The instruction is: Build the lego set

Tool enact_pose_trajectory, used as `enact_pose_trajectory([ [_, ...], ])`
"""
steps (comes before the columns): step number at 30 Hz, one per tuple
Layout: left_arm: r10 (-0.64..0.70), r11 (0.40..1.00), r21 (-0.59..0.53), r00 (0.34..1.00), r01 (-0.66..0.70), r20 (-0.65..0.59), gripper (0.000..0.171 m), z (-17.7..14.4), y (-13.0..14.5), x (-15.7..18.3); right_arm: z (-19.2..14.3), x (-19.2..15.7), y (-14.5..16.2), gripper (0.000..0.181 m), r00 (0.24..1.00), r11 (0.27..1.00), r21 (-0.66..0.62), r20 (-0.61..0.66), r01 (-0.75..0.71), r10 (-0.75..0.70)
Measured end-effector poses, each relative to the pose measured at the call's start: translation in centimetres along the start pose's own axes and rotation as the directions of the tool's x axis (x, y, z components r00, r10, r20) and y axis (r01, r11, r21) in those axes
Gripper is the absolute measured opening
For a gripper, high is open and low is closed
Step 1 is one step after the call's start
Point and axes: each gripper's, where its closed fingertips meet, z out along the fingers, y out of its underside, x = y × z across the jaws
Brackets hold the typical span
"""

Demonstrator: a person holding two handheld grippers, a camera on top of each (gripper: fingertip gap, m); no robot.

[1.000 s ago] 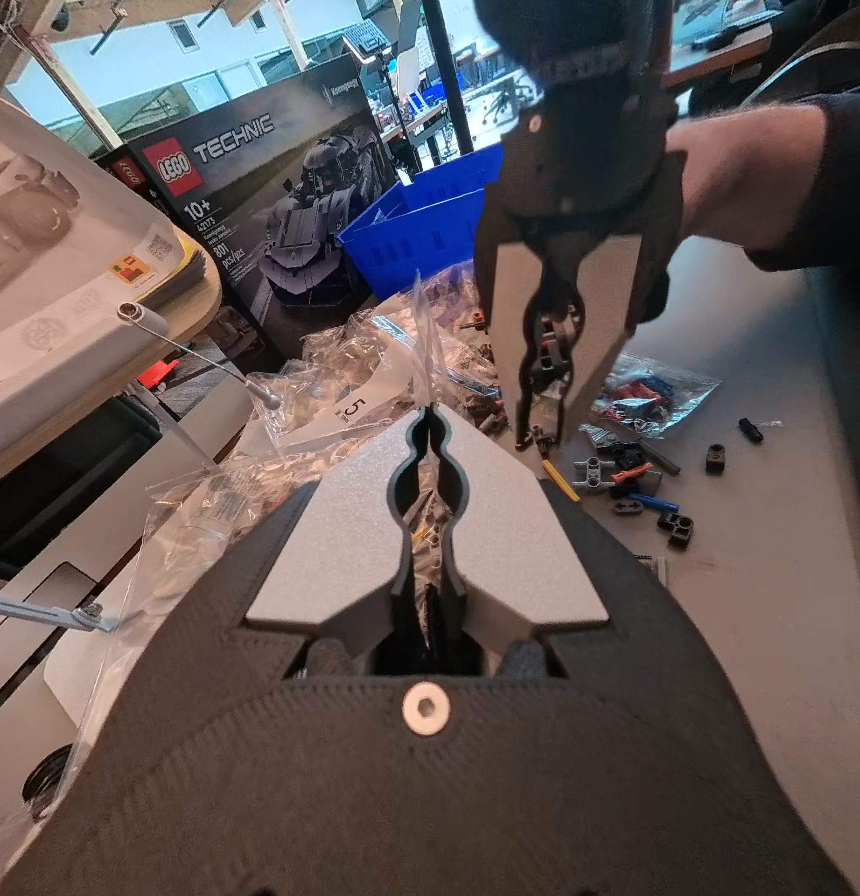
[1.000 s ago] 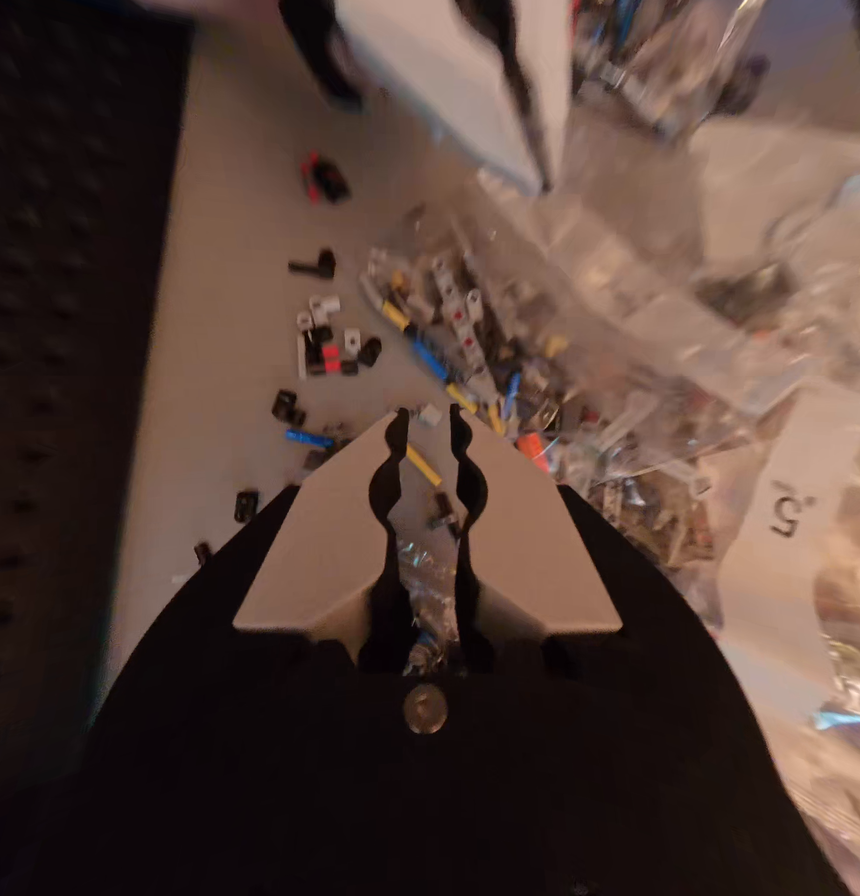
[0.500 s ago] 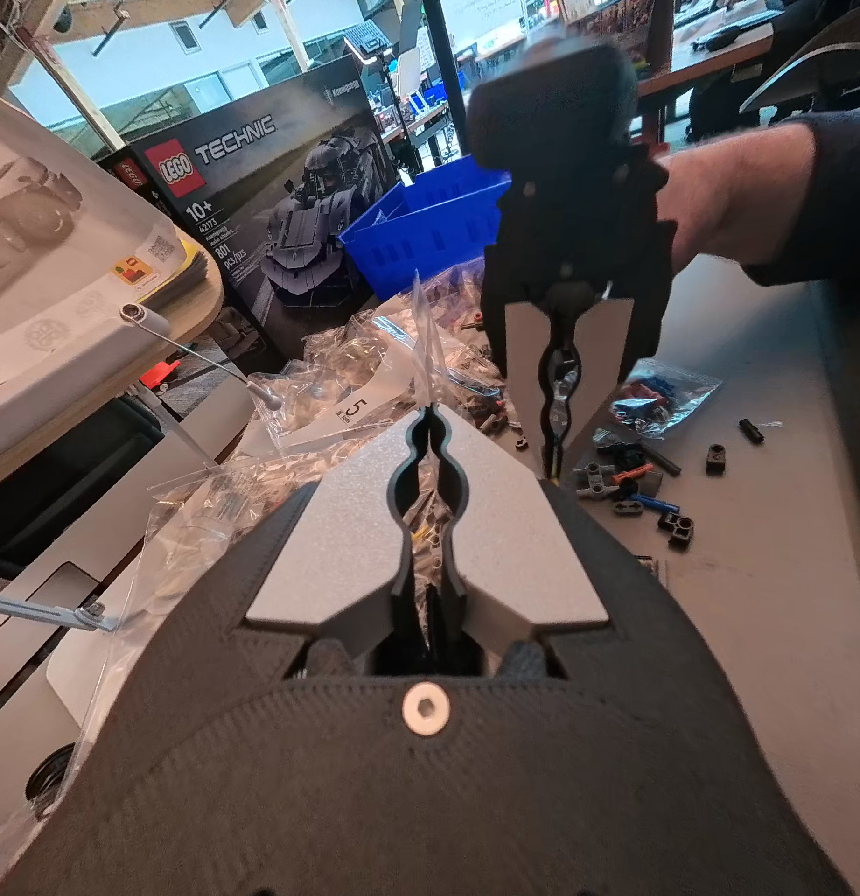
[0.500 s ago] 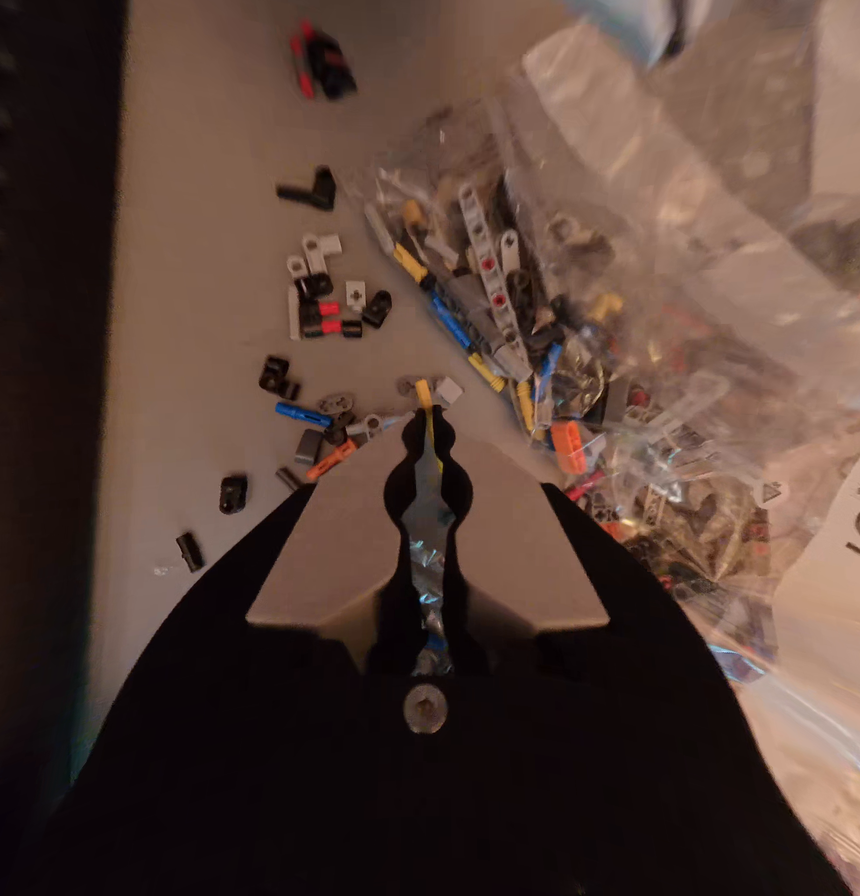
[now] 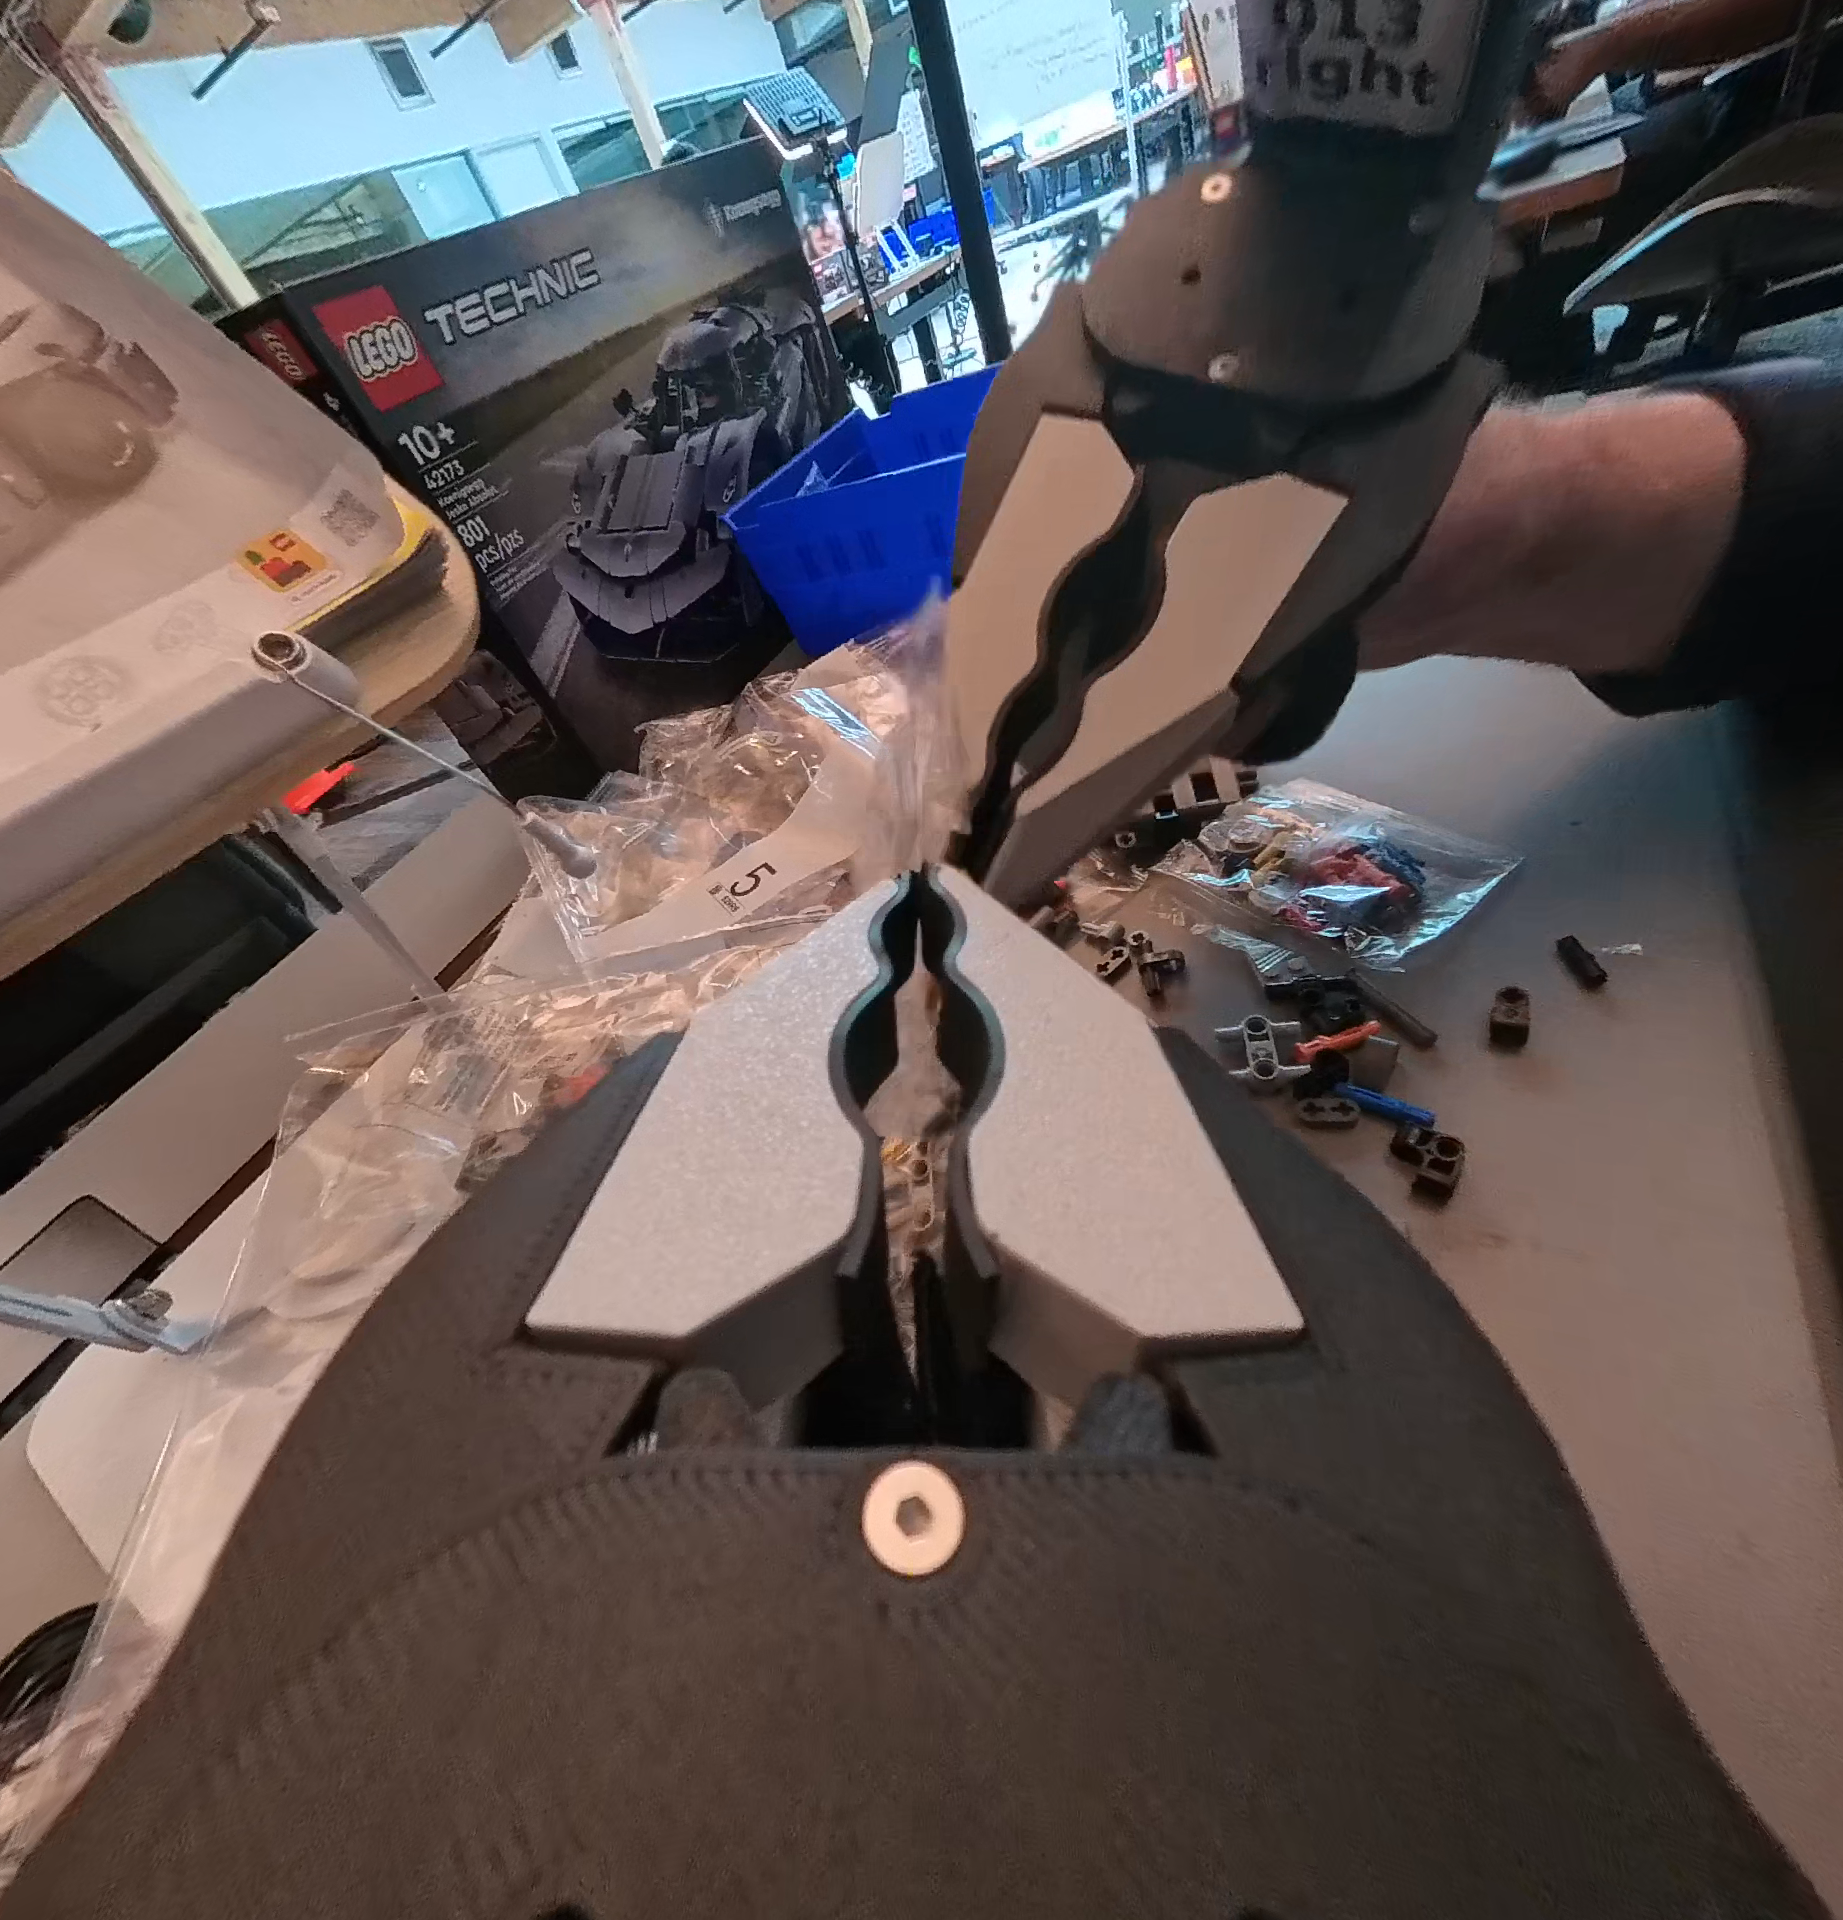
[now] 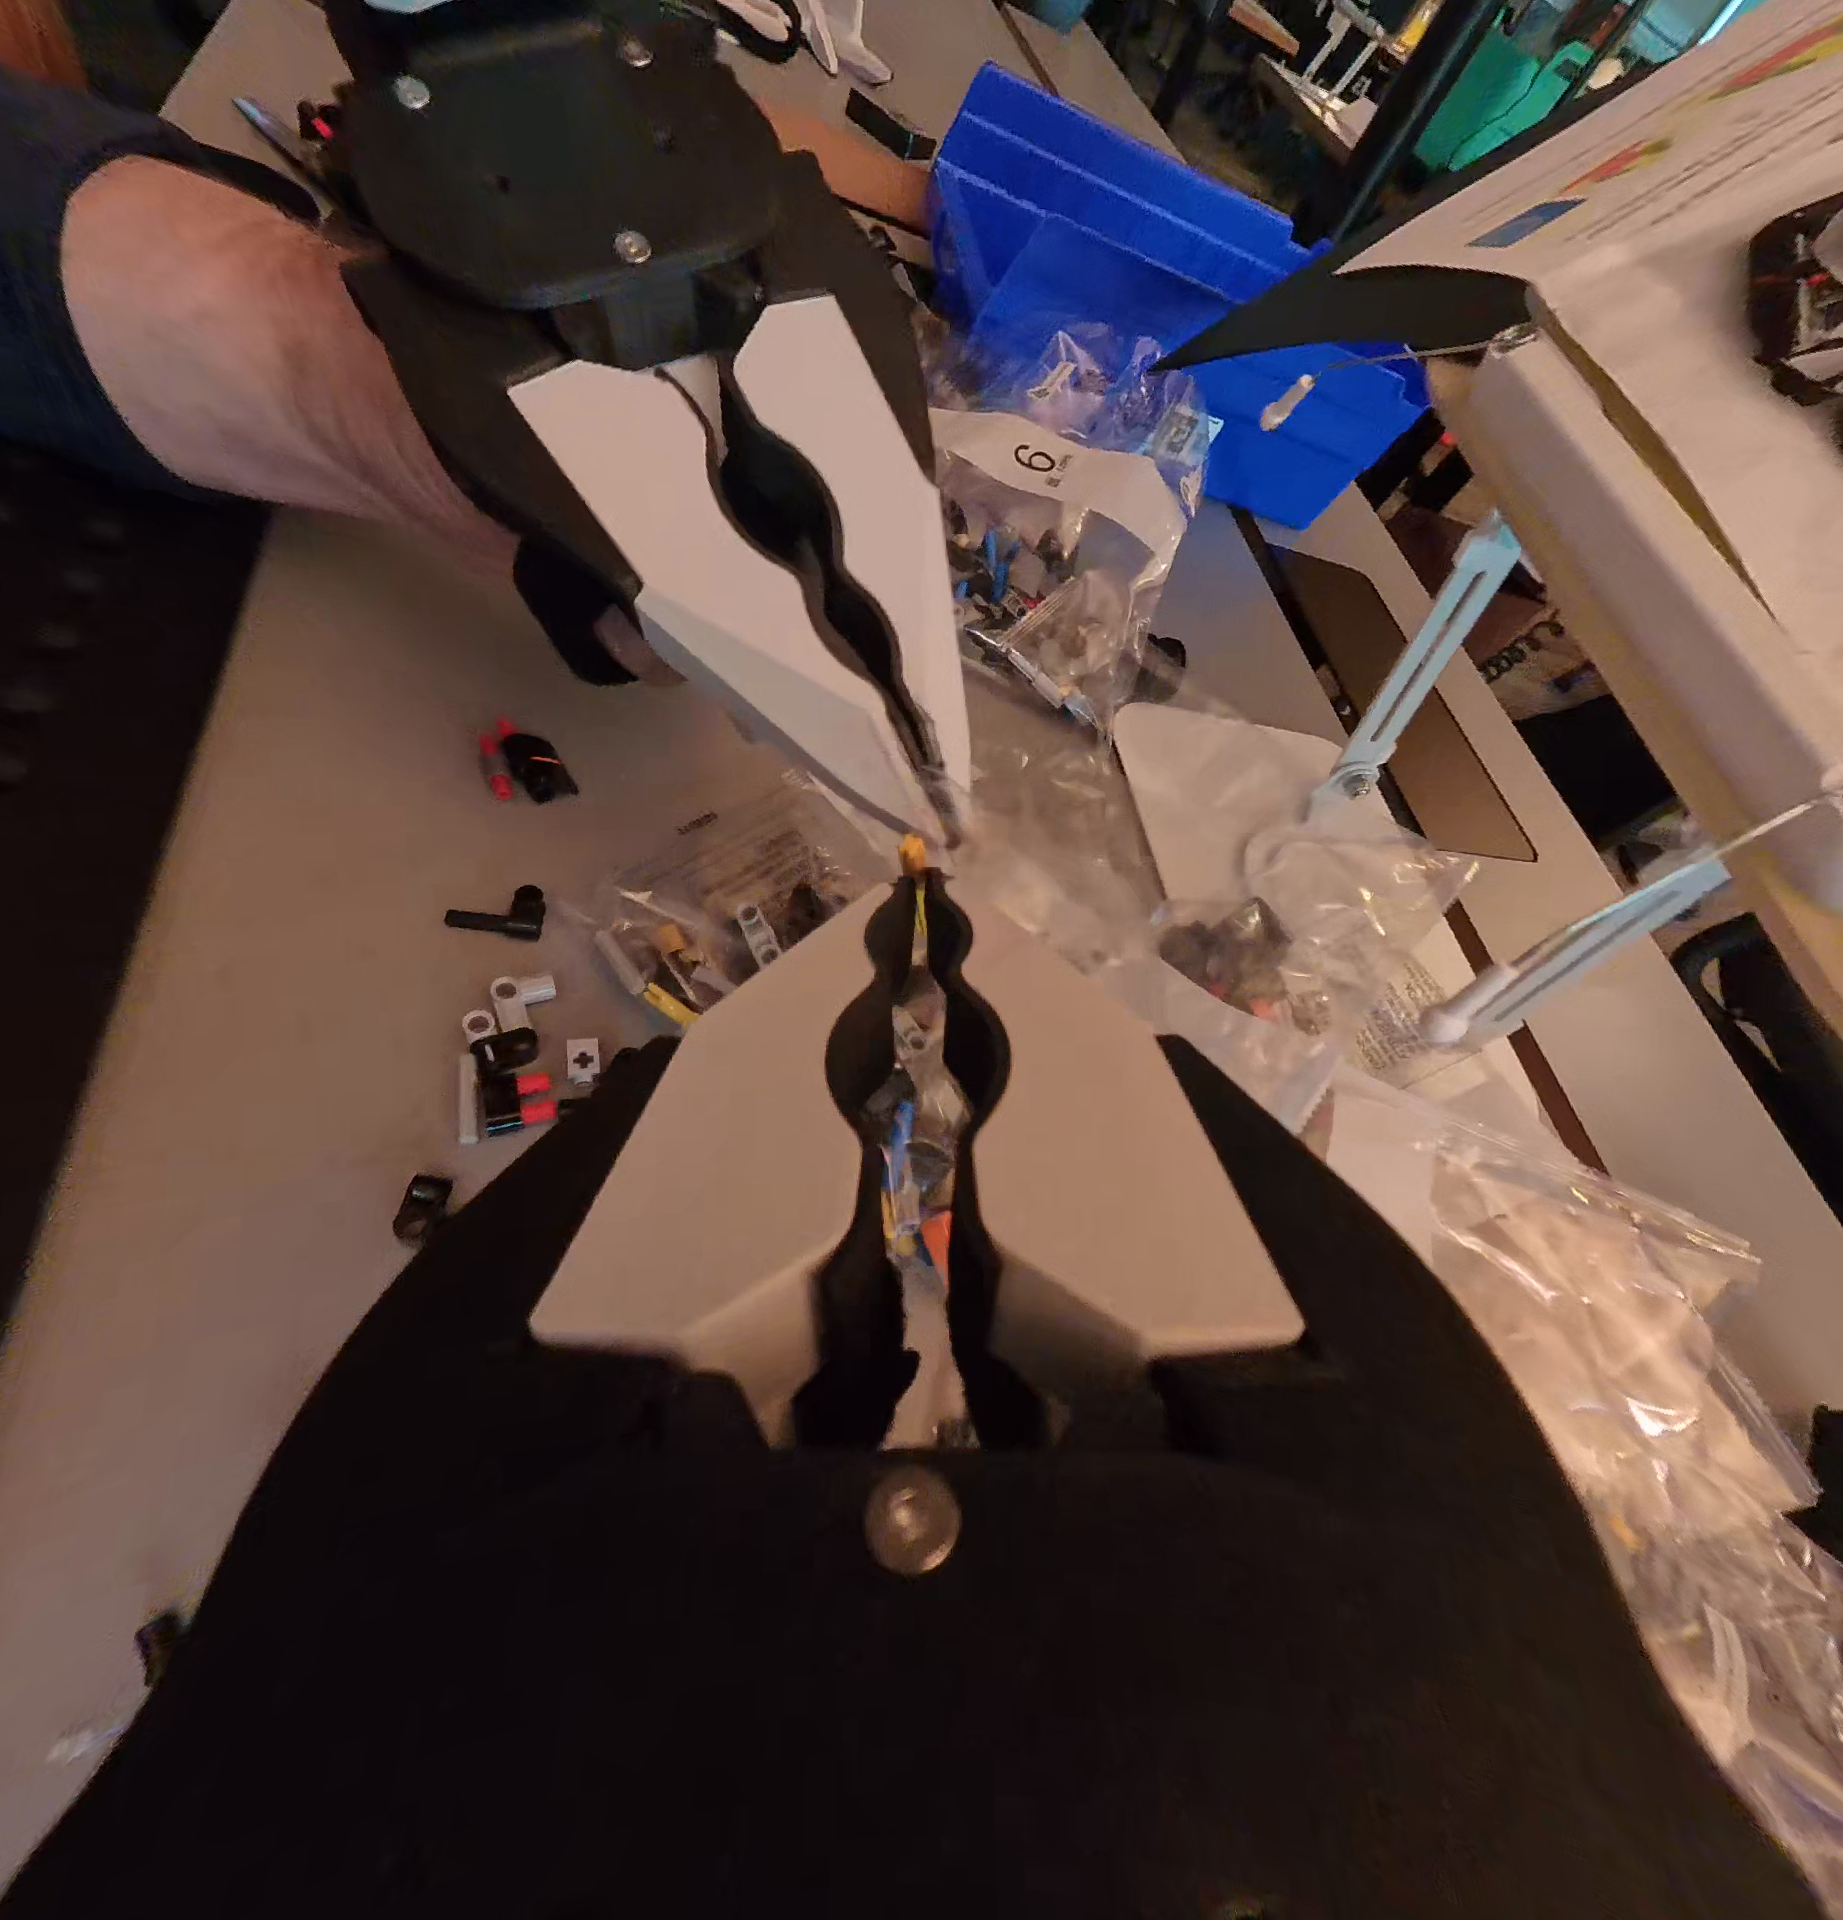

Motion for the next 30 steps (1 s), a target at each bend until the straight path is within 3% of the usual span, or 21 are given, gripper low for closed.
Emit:
enact_pose_trajectory([
  [6,-0.04,0.999,0.018,0.999,0.04,-0.004,0.0,-0.2,-0.2,-0.3,0.3,0.6,-0.4,0.0,0.999,0.999,0.035,-0.045,0.009,-0.008],
  [11,-0.076,0.997,0.027,0.997,0.076,-0.006,0.0,-0.3,-0.2,-0.6,-0.5,0.5,0.1,0.0,0.999,0.999,0.021,-0.004,-0.031,0.031],
  [21,-0.078,0.997,0.019,0.997,0.078,0.005,0.0,-0.4,0.0,-0.9,-0.8,-6.8,4.7,0.017,0.917,0.965,-0.261,0.384,-0.006,0.11],
  [30,-0.078,0.997,0.012,0.997,0.078,0.007,0.0,-0.4,0.1,-0.9,0.9,-9.0,7.8,0.022,0.892,0.898,-0.438,0.422,0.045,0.161],
])
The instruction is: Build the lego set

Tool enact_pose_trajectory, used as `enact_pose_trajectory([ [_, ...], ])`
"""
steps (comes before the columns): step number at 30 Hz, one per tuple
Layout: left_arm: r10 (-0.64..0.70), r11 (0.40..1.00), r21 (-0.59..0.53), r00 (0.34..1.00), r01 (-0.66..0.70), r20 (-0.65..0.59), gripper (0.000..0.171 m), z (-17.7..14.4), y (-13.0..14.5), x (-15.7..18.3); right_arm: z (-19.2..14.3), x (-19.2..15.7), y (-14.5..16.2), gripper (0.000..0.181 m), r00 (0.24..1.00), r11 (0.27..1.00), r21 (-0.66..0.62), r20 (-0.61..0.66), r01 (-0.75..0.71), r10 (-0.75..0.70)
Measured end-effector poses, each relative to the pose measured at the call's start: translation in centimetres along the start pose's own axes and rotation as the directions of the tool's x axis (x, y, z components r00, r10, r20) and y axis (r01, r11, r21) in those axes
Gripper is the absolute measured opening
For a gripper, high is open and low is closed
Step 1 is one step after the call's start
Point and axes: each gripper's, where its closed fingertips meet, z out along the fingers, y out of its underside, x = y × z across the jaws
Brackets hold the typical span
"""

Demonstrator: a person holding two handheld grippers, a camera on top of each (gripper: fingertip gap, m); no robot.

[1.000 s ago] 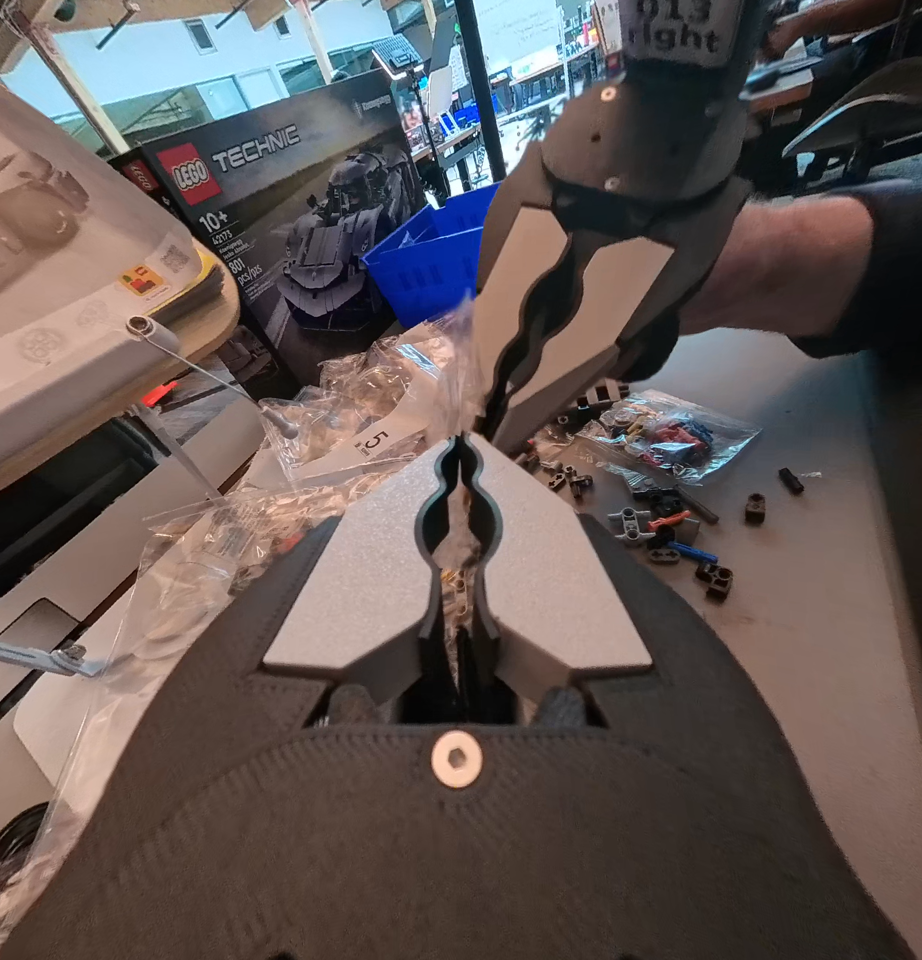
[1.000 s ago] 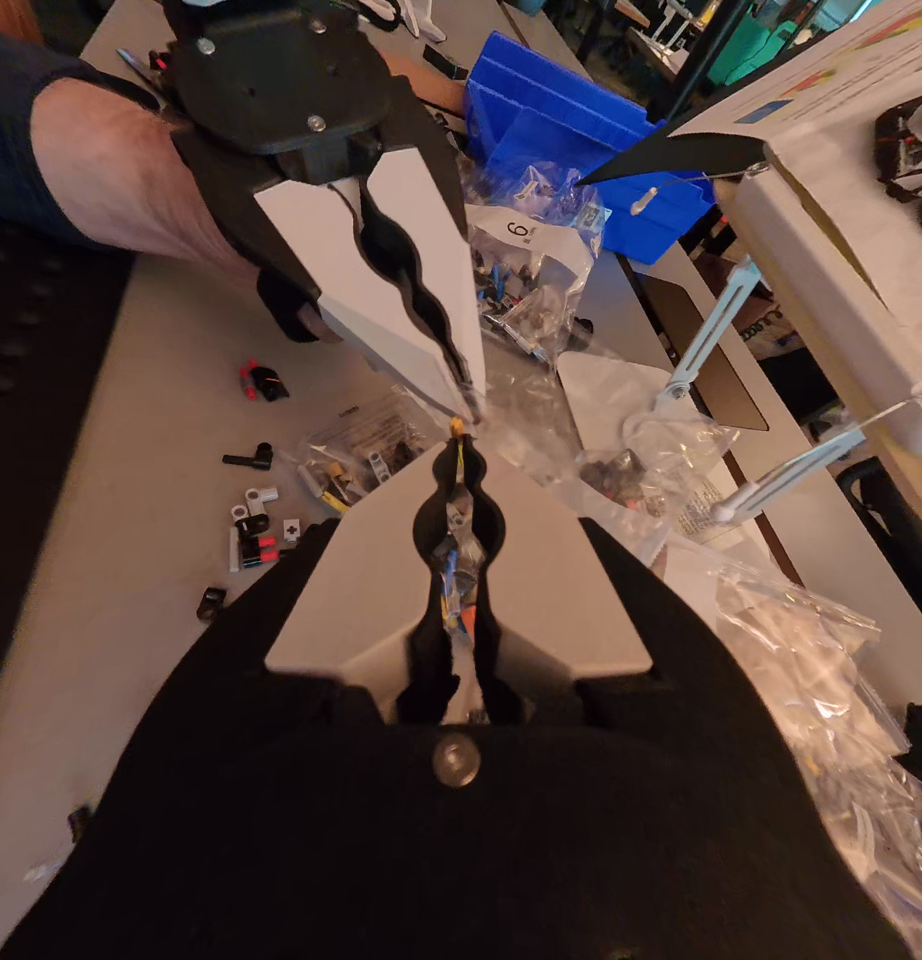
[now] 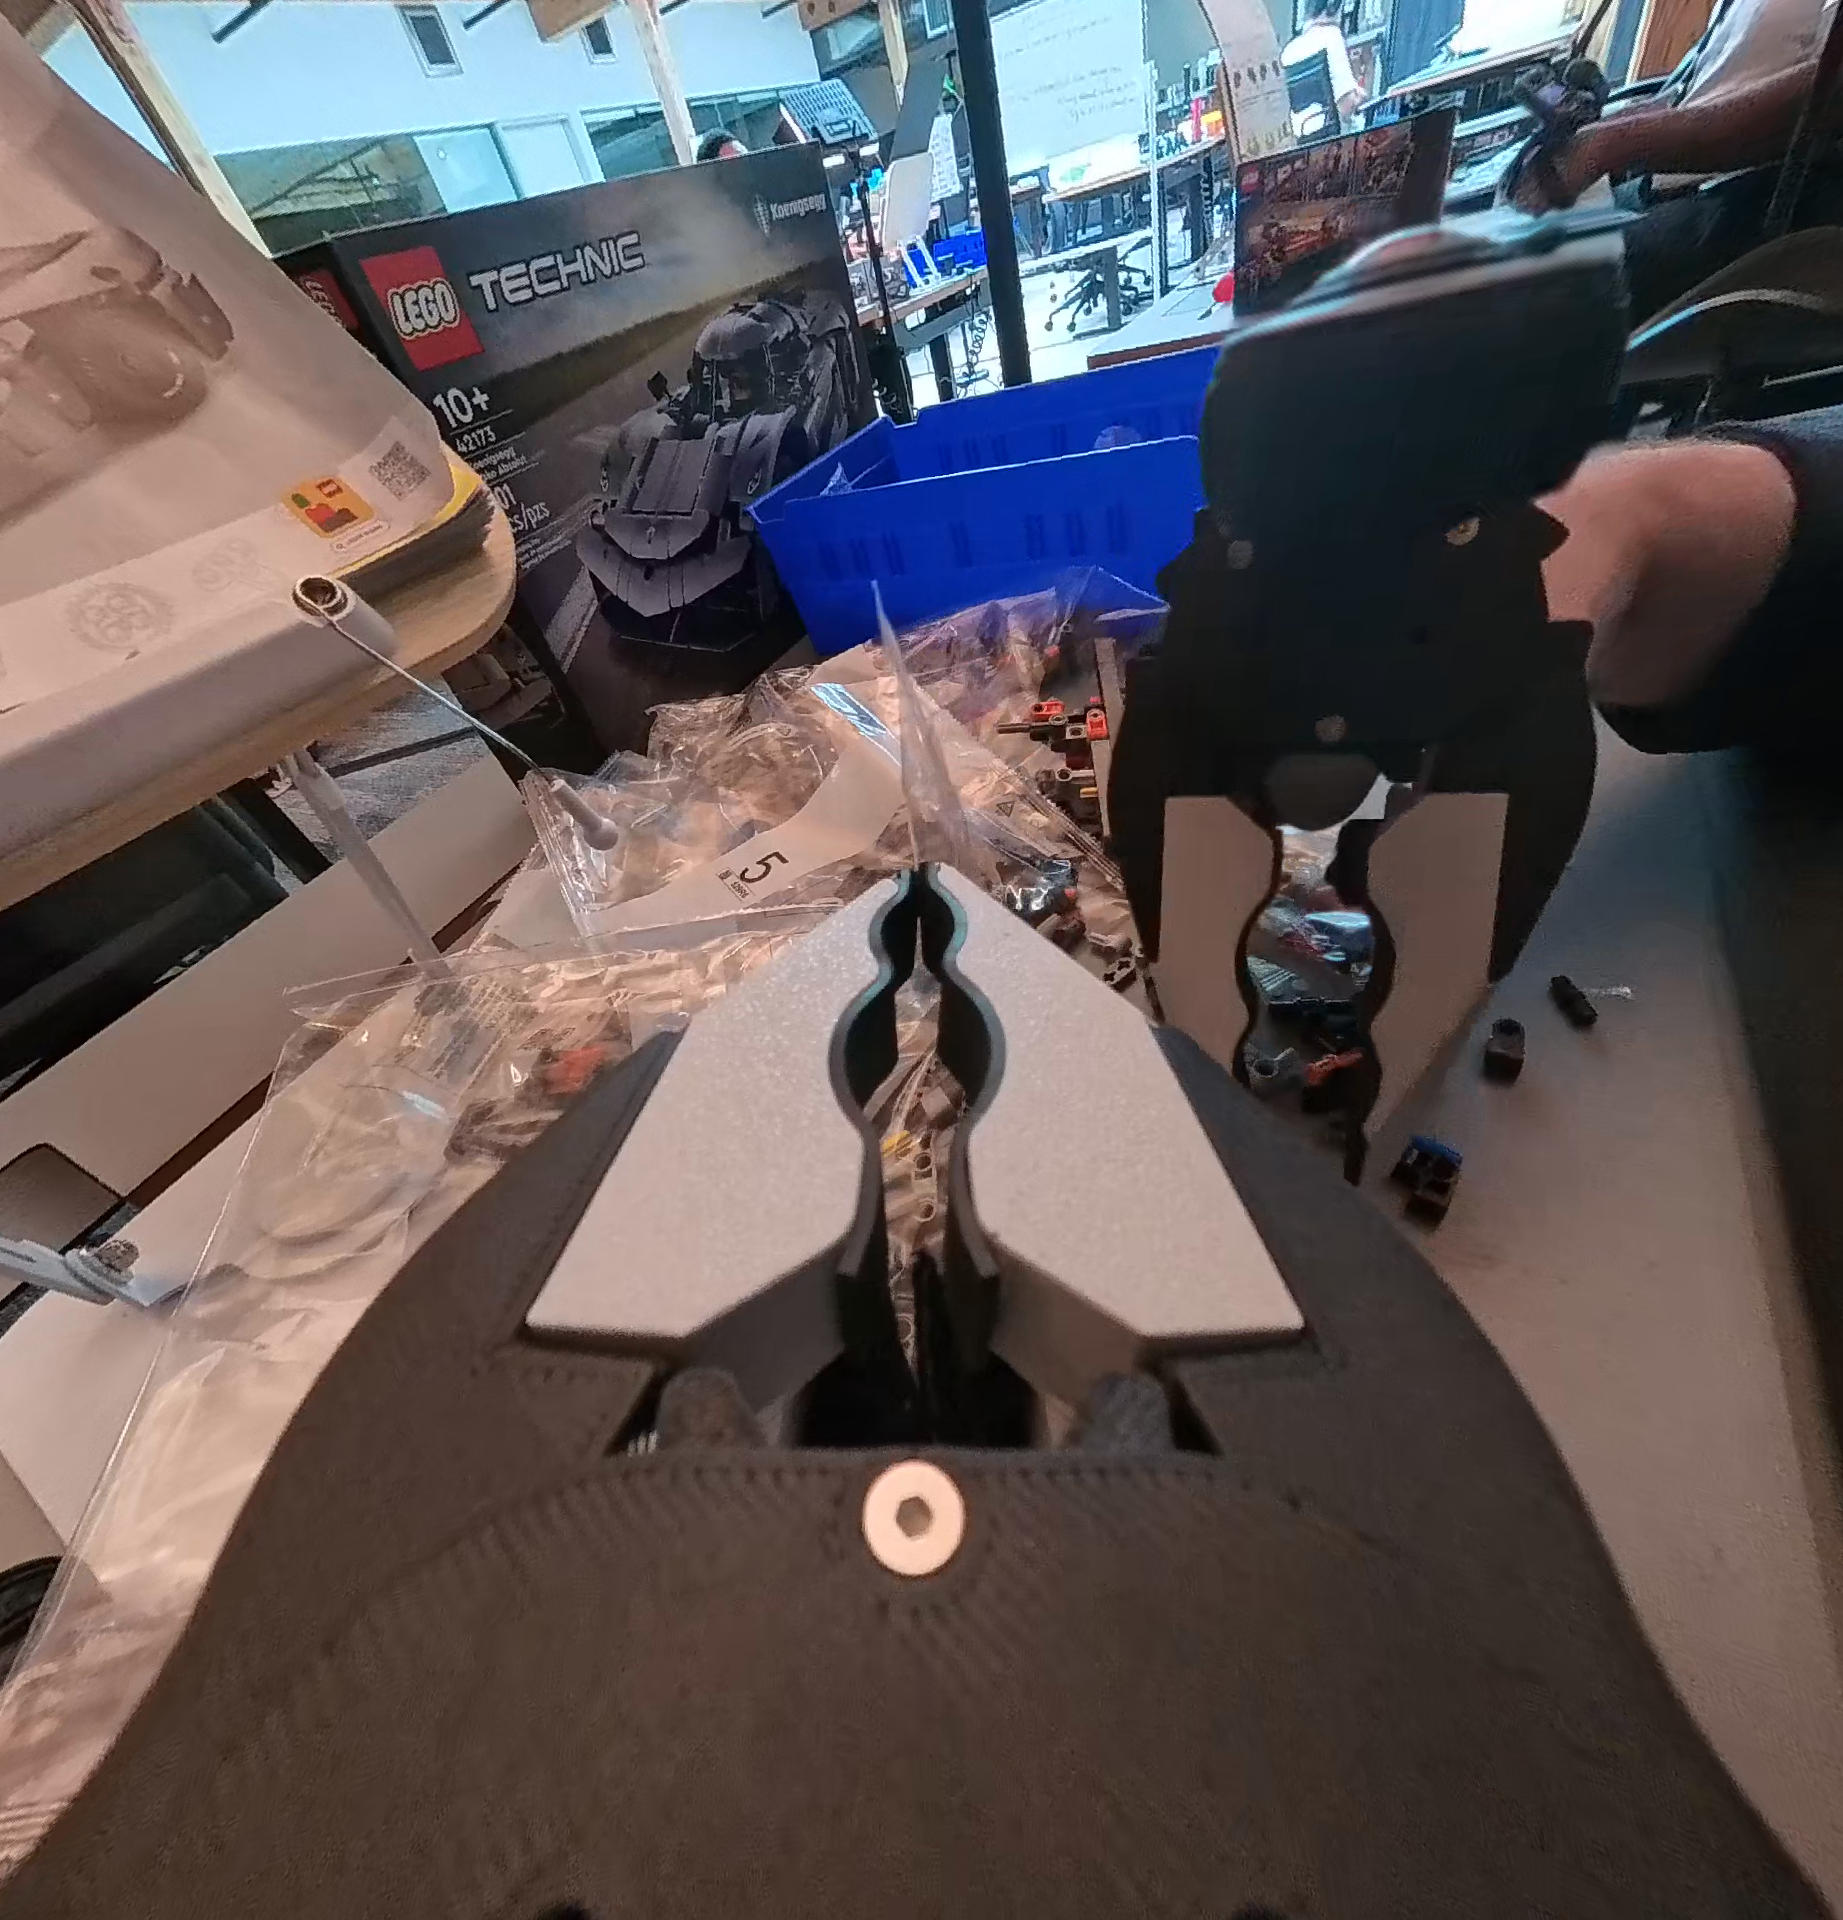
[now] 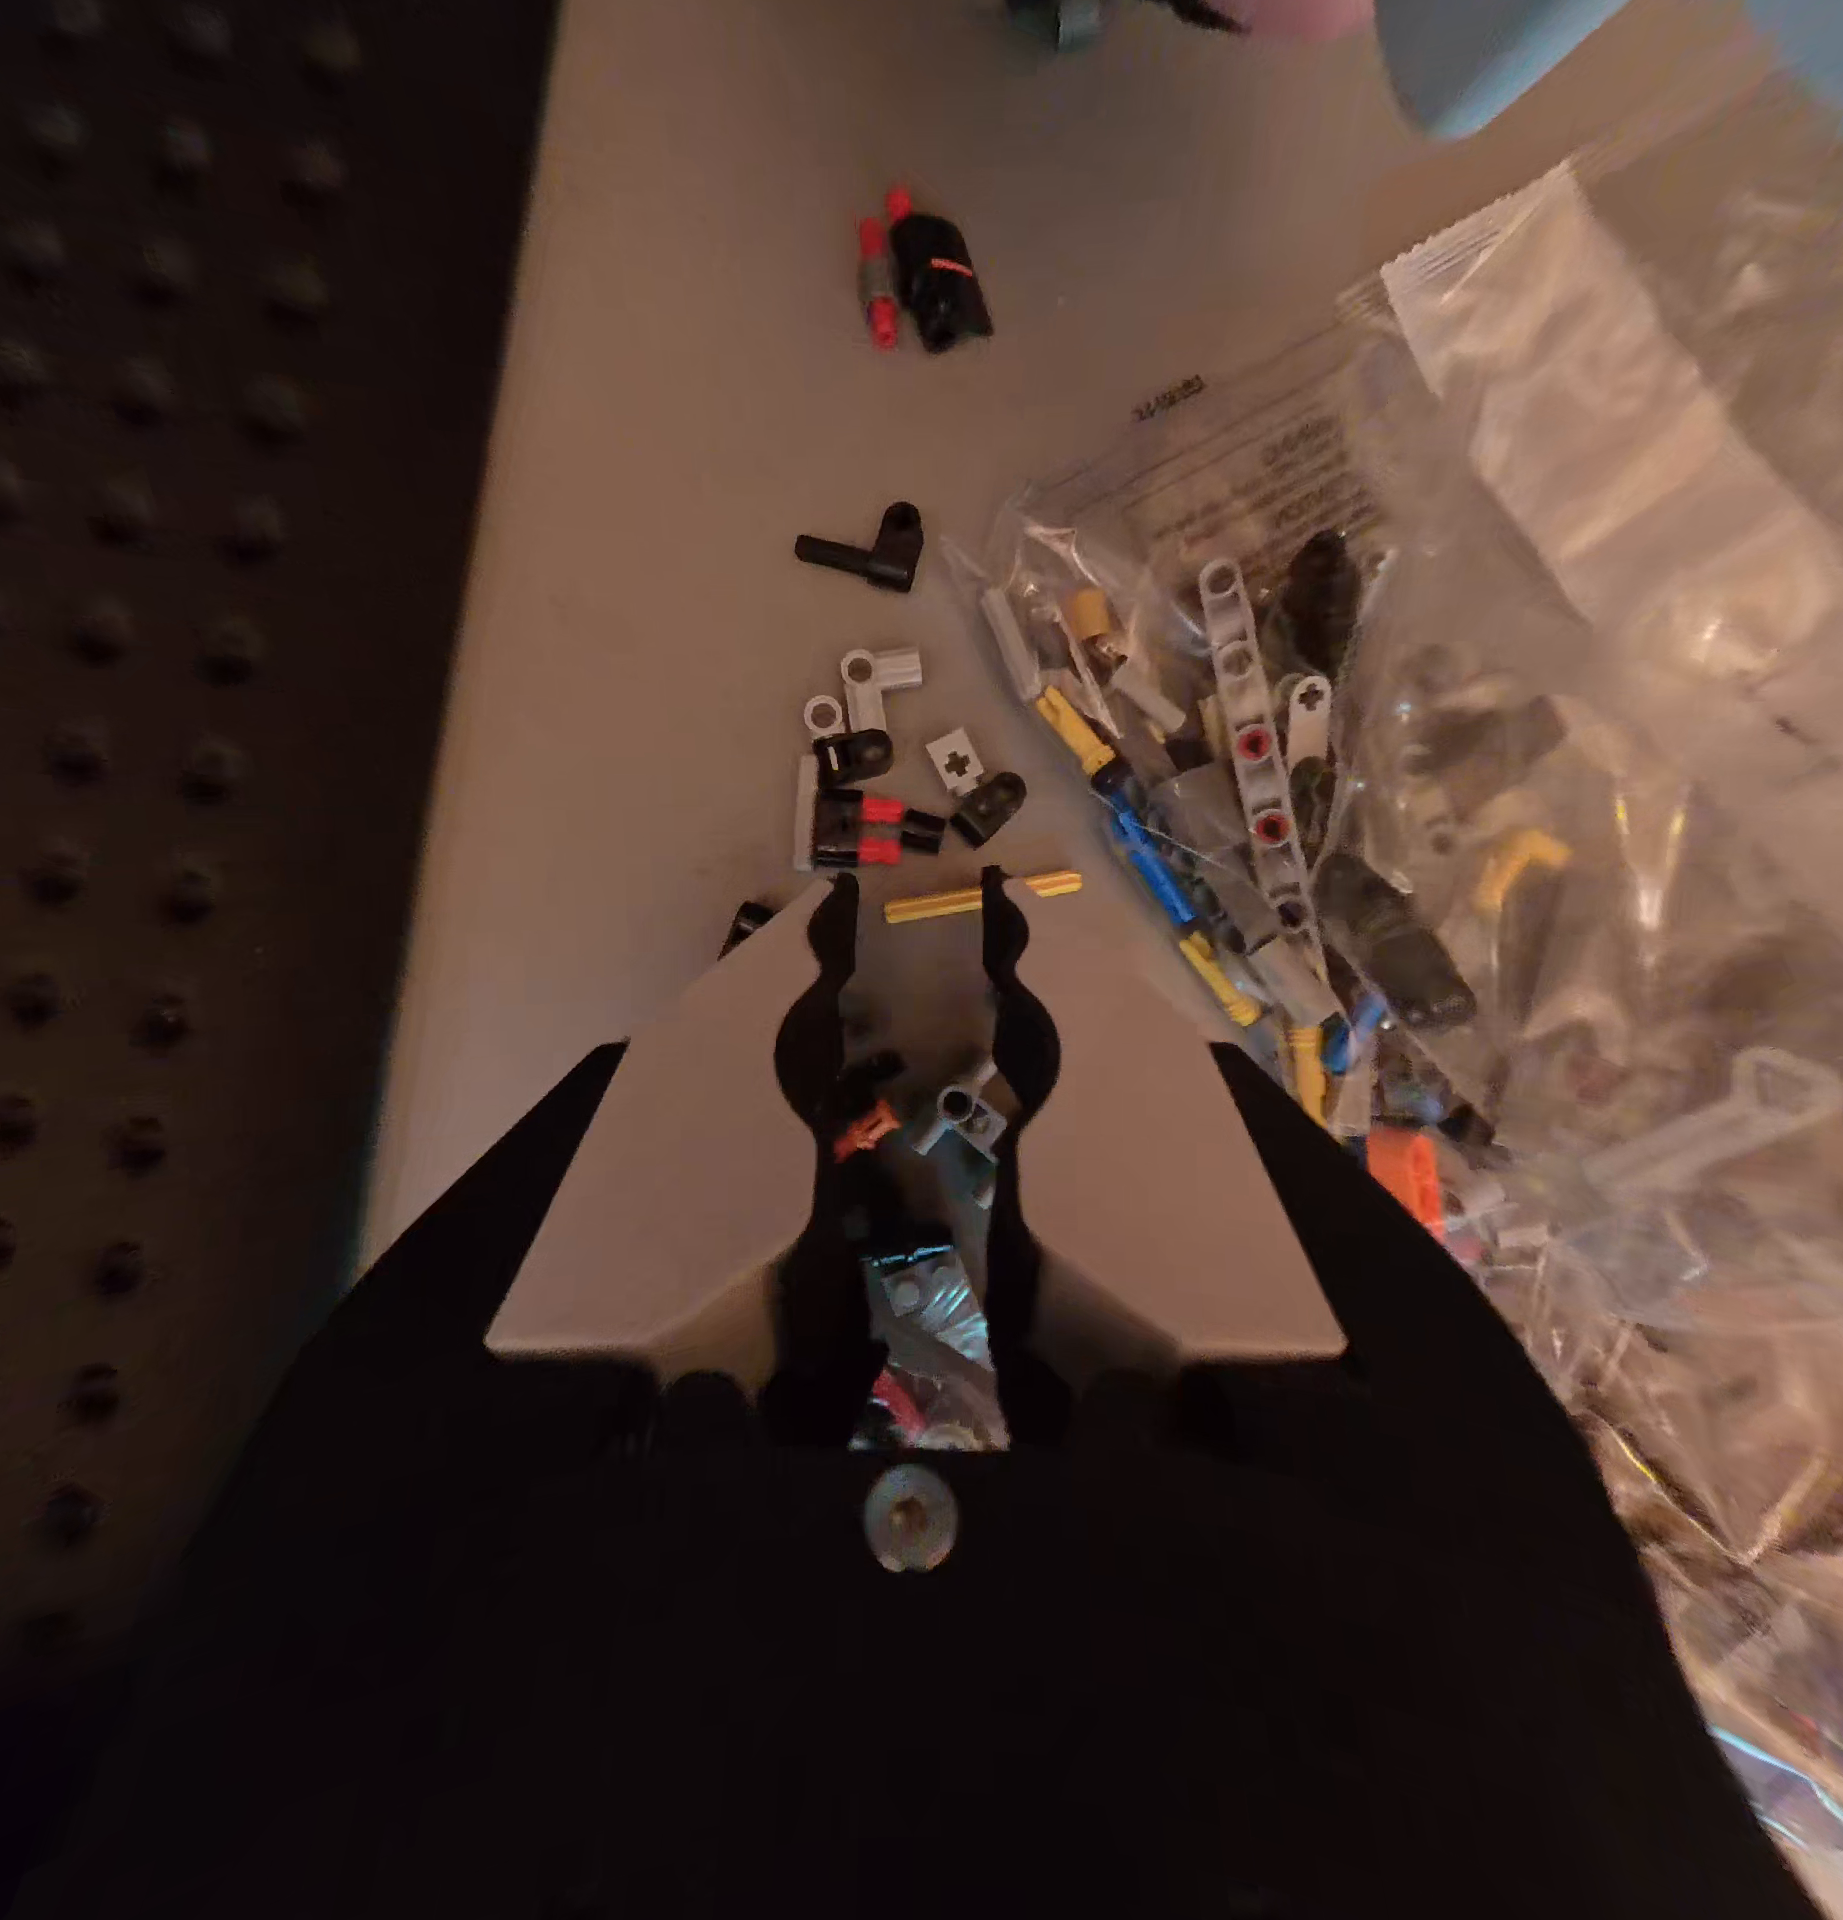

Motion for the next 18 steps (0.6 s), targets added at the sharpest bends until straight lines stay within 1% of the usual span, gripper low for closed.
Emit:
enact_pose_trajectory([
  [2,0.001,1.0,-0.001,1.0,-0.001,0.0,0.0,0.0,0.0,0.0,0.2,0.4,0.5,0.019,1.0,0.999,-0.042,-0.031,0.003,-0.004],
  [8,0.003,1.0,-0.004,1.0,-0.003,0.001,0.0,0.0,0.1,0.0,-0.3,1.1,1.1,0.01,0.997,0.998,-0.059,-0.071,0.002,-0.007],
  [13,0.005,1.0,-0.003,1.0,-0.005,0.003,0.0,0.0,0.0,0.0,-0.6,1.2,1.3,0.013,0.997,0.997,-0.059,-0.075,-0.04,0.035],
  [18,0.005,1.0,-0.005,1.0,-0.005,0.001,0.0,0.0,0.1,0.0,0.0,1.2,1.3,0.015,0.995,0.994,-0.071,-0.052,-0.088,0.085],
])
